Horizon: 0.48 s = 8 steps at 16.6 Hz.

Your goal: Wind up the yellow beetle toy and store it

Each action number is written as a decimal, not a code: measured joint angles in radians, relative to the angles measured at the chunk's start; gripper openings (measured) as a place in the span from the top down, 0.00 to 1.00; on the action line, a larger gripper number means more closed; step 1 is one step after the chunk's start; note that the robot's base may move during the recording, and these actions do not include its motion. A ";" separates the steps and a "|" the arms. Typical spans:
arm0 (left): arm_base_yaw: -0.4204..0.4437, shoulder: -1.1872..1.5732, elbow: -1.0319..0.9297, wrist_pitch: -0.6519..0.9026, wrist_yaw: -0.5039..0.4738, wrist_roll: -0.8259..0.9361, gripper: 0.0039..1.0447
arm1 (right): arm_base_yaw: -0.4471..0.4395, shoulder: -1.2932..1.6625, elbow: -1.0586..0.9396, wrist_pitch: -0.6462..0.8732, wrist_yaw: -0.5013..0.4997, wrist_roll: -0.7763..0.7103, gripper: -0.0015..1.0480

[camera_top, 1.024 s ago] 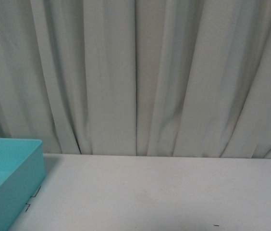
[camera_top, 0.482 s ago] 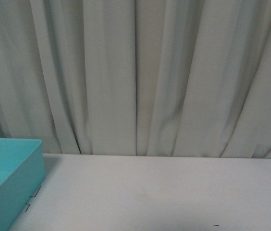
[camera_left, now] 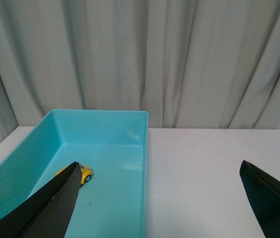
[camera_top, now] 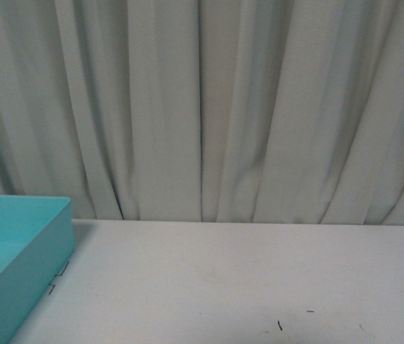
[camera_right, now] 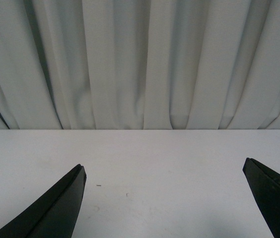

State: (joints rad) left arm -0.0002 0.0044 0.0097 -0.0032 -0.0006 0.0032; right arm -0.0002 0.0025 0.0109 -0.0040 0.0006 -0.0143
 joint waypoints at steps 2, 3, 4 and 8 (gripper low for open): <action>0.000 0.000 0.000 0.000 0.000 0.000 0.06 | 0.000 0.000 0.000 0.000 0.000 0.000 0.06; 0.000 0.000 0.000 0.000 0.000 0.000 0.06 | 0.000 0.000 0.000 0.000 0.000 0.000 0.06; 0.000 0.000 0.000 -0.002 0.000 0.000 0.06 | 0.000 0.000 0.000 -0.001 0.000 0.000 0.06; 0.000 0.000 0.000 0.000 0.000 0.000 0.06 | 0.000 0.001 0.000 -0.002 0.000 0.000 0.06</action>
State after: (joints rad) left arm -0.0002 0.0044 0.0097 -0.0036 -0.0002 0.0032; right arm -0.0002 0.0036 0.0109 -0.0063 0.0006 -0.0143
